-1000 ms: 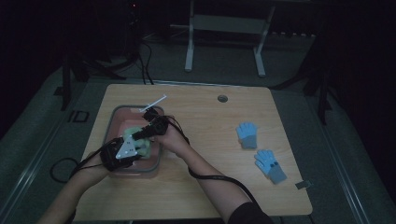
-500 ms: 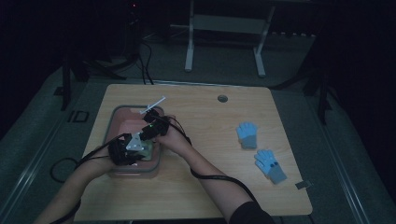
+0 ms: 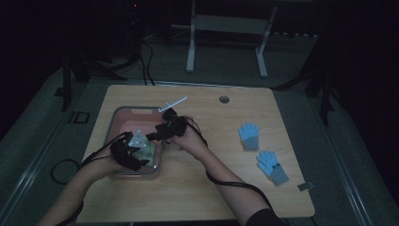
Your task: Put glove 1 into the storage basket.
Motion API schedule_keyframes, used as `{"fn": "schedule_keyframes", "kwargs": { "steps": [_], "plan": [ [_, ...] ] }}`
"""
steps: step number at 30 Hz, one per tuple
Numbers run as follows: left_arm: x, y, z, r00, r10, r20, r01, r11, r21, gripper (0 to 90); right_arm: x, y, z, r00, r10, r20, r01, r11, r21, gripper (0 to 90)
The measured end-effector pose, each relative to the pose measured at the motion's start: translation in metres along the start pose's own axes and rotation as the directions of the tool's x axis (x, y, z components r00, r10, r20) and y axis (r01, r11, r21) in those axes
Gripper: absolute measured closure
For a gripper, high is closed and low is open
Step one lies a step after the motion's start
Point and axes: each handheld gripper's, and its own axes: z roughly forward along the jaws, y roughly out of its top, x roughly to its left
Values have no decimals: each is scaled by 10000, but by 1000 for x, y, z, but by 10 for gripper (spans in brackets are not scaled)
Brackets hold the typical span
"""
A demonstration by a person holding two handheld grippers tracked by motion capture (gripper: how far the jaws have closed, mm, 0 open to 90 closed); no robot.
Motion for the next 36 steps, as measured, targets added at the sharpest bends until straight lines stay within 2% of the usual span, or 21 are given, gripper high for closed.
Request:
{"fn": "schedule_keyframes", "kwargs": {
  "steps": [2,3,4,5,7,9,11,13,17,18,19,22,23,26,29,32,35,36],
  "plan": [
    [0,1,-4,9994,-336,-120,335,9994,-105,214,3,-3,-5,9999,-132,-55,132,9999,-4,308],
    [0,1,-4,9994,-336,-120,335,9994,-105,180,3,-4,-7,9997,-205,-101,205,9998,-23,296],
    [-1,2,-9,9973,-730,8,730,9967,-359,169,4,-6,-10,9994,-272,-190,273,9996,13,276],
    [-1,4,-12,9956,-899,257,911,9946,-500,151,5,-7,-12,9991,-319,-263,320,9995,30,251],
    [-6,8,-16,9946,-968,366,990,9929,-661,138,6,-10,-15,9985,-349,-428,351,9994,30,209],
    [-12,12,-18,9938,-1035,406,1068,9900,-920,120,10,-14,-18,9972,-596,-441,600,9982,90,194],
    [-17,18,-20,9929,-1075,516,1127,9873,-1118,93,11,-18,-22,9970,-552,-536,551,9985,-28,195],
    [-21,23,-23,9933,-1047,481,1102,9850,-1327,90,12,-22,-28,9966,-620,-546,614,9980,-133,197],
    [-32,33,-28,9916,-997,823,1128,9782,-1741,90,13,-33,-40,9965,-665,-514,647,9973,-346,198],
    [-32,33,-28,9916,-997,823,1128,9782,-1741,90,13,-36,-43,9963,-708,-482,689,9969,-392,198],
    [-39,39,-28,9933,-821,817,958,9788,-1811,90,13,-39,-46,9961,-730,-492,712,9968,-376,198],
    [-47,47,-26,9936,-656,916,814,9801,-1810,90,12,-48,-54,9959,-863,-278,854,9958,-322,197],
    [-49,49,-25,9940,-609,905,762,9813,-1769,90,11,-51,-57,9962,-836,-252,828,9961,-318,198],
    [-55,56,-22,9928,-522,1076,726,9780,-1957,90,7,-58,-65,9970,-752,-187,745,9966,-339,198],
    [-62,62,-20,9930,-243,1153,469,9792,-1976,91,3,-64,-73,9975,-699,-51,696,9967,-422,197],
    [-67,67,-18,9929,-137,1185,373,9792,-1994,91,-2,-72,-83,9983,-583,83,586,9972,-467,198],
    [-70,70,-15,9914,-188,1298,456,9773,-2070,91,-4,-74,-86,9982,-585,151,591,9973,-434,198],
    [-72,71,-14,9918,-135,1268,396,9778,-2058,90,-8,-81,-94,9973,-610,409,626,9973,-394,197]
  ]
}}
